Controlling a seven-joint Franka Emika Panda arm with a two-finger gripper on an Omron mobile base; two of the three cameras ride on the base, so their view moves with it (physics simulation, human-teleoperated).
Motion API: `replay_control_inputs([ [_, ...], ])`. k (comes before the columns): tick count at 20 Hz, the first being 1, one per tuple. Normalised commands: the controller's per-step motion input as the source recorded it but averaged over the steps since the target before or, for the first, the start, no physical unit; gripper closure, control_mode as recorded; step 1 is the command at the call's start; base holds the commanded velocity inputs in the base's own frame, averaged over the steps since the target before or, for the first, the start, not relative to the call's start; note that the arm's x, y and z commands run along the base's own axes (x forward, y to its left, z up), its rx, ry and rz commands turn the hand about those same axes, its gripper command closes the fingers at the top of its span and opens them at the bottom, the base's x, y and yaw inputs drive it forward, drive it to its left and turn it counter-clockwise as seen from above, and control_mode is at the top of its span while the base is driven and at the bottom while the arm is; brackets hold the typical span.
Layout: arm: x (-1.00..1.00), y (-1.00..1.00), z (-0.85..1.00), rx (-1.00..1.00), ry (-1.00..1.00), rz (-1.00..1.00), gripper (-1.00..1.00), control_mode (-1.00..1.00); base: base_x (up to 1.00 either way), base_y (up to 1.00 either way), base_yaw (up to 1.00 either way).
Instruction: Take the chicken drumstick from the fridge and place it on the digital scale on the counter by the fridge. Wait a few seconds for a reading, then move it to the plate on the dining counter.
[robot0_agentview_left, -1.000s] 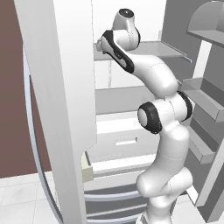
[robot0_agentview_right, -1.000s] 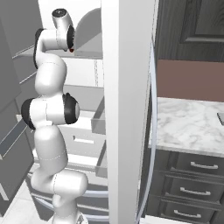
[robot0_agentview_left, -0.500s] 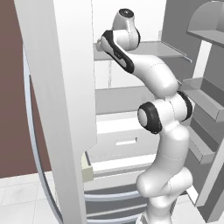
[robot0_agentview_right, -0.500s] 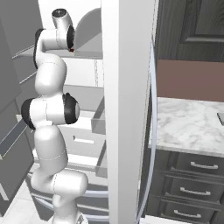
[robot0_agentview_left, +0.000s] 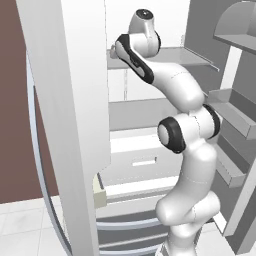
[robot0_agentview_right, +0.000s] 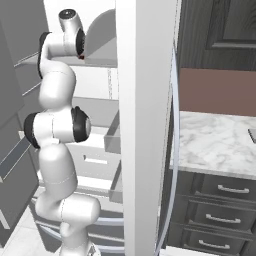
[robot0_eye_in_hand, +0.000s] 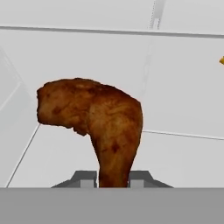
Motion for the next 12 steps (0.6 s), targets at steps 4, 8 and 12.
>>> replay_control_inputs([
  [4, -0.72, -0.11, -0.2, 0.01, -0.14, 0.0, 1.0, -1.0, 0.0, 0.0, 0.0],
  [8, -0.71, -0.16, -0.21, 0.03, -0.13, 0.0, 1.0, -1.0, 0.0, 0.0, 0.0],
  [12, -0.68, -0.24, -0.12, 0.01, -0.08, 0.0, 1.0, -1.0, 0.0, 0.0, 0.0],
])
